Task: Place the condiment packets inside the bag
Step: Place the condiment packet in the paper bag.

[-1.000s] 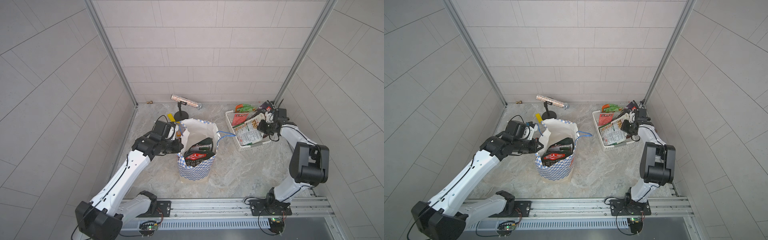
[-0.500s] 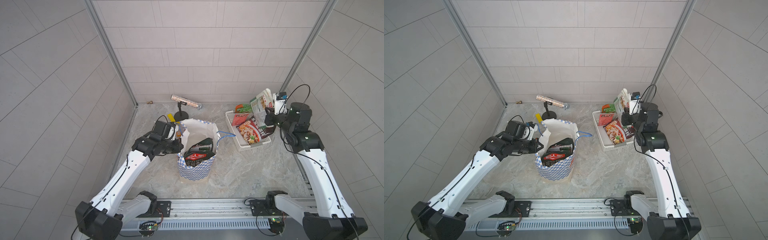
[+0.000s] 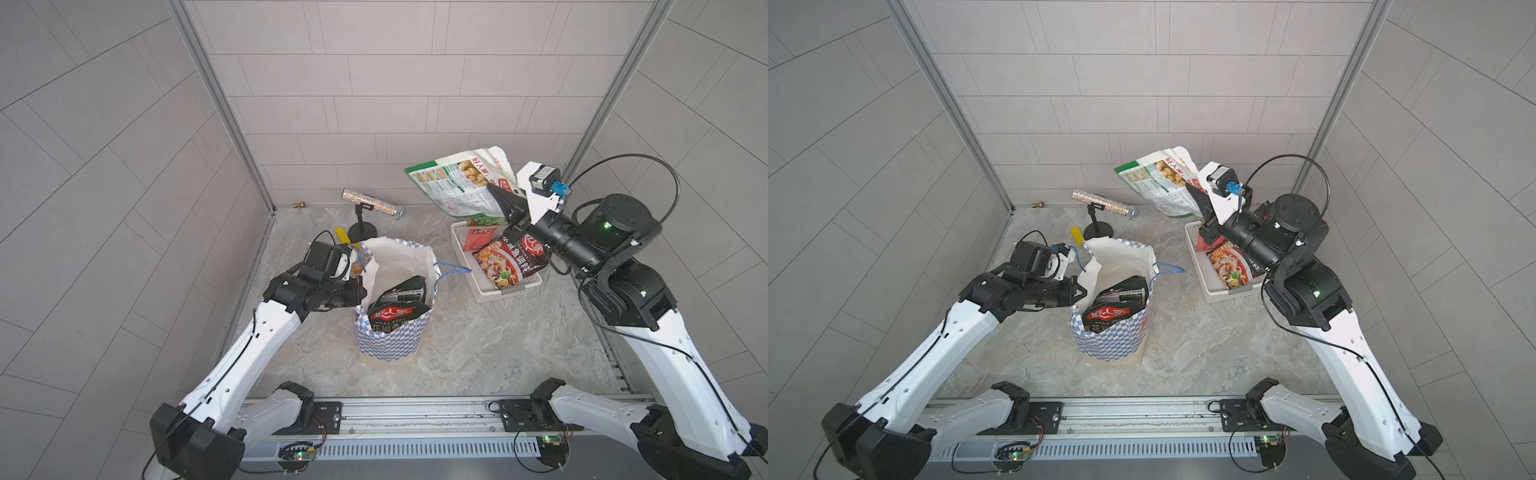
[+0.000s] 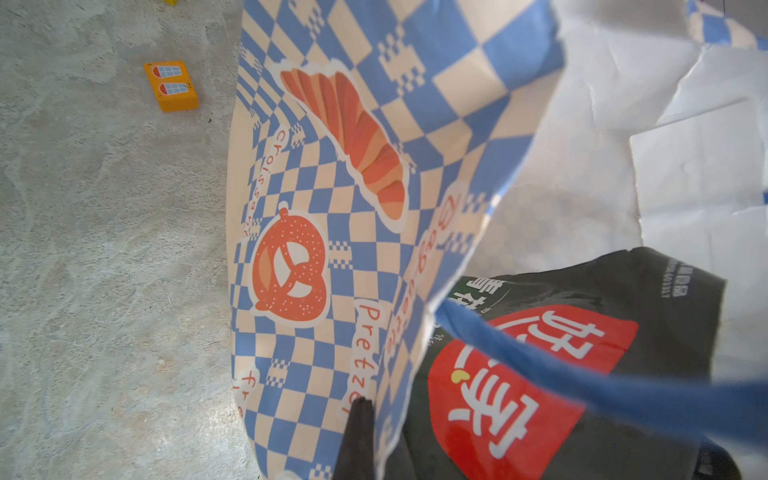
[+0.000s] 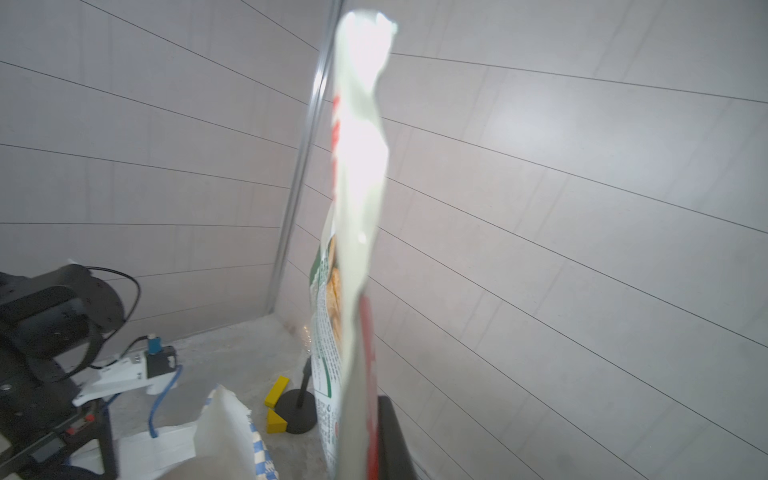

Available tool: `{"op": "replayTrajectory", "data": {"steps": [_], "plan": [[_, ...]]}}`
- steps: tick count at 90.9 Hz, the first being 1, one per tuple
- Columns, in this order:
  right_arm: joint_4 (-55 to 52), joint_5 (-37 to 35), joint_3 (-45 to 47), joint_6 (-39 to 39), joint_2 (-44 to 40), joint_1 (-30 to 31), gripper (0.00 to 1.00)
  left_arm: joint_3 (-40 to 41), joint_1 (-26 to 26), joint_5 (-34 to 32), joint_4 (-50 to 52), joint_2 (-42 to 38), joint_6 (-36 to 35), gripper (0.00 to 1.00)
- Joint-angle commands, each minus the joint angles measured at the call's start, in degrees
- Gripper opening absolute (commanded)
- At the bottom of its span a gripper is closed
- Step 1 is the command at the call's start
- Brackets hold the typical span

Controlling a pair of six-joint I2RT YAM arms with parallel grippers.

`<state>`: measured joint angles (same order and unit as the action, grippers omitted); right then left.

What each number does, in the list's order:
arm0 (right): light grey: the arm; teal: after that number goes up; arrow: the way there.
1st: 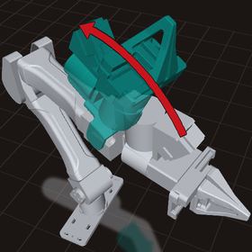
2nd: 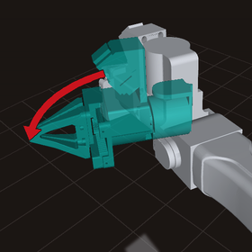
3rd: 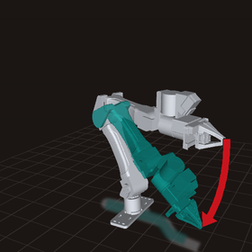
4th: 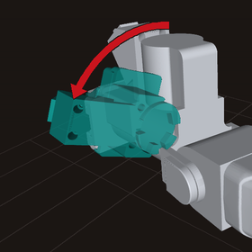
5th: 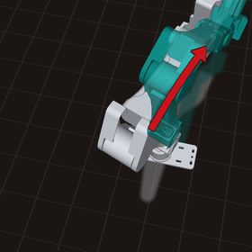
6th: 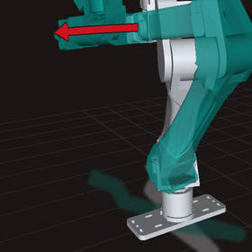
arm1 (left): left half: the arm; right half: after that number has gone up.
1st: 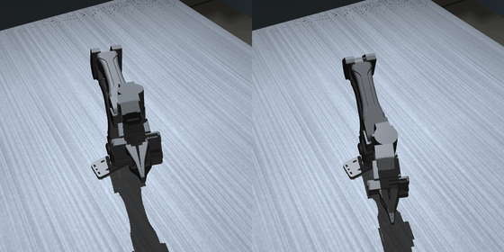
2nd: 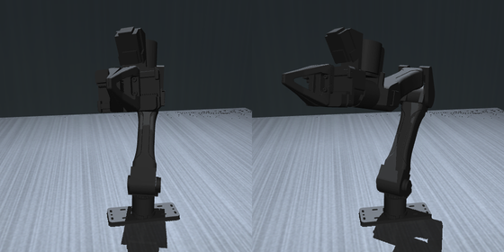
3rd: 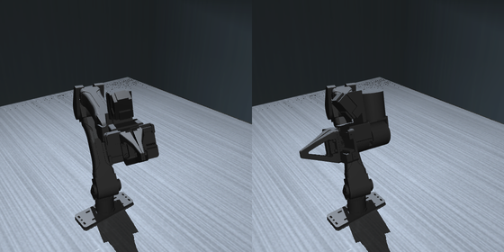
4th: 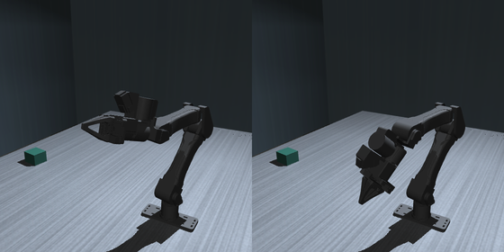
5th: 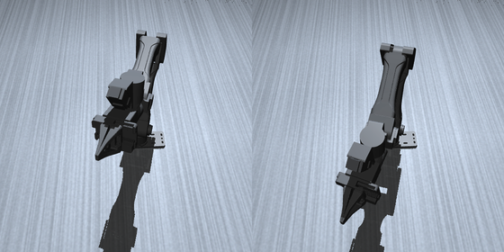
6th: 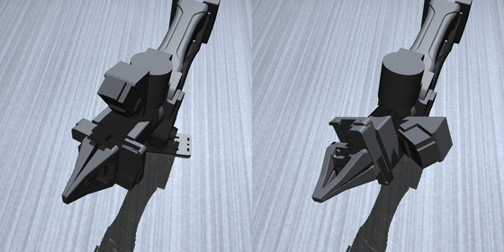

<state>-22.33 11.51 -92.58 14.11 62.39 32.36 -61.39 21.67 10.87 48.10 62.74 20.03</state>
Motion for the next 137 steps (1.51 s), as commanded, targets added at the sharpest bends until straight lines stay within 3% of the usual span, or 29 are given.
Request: {"op": "replayTrajectory", "data": {"steps": [1,35,74,101,120,137], "plan": [[6.11,7.04,0.43,-2.1,1.68,1.74,0.0,0.84,-0.05,-2.44,1.87,-0.01,-0.83,0.0],[12.61,10.09,10.17,-4.01,6.2,4.26,0.0,0.83,-0.03,-2.44,1.83,-0.14,-0.84,0.0],[-0.84,12.51,19.53,6.01,3.34,4.48,0.0,0.63,-0.04,-2.4,1.9,0.07,-0.96,0.0],[-21.69,18.62,8.53,16.48,12.58,9.0,0.0,0.31,-0.01,-0.11,0.75,-1.31,-1.25,0.0],[-33.13,16.59,1.02,20.38,21.36,12.05,0.0,0.66,0.02,0.29,-0.15,-2.45,-1.28,0.0],[-36.91,14.55,-3.66,22.19,28.35,15.73,0.0,0.65,-0.05,1.33,-0.4,-1.9,-1.17,0.0]]}}
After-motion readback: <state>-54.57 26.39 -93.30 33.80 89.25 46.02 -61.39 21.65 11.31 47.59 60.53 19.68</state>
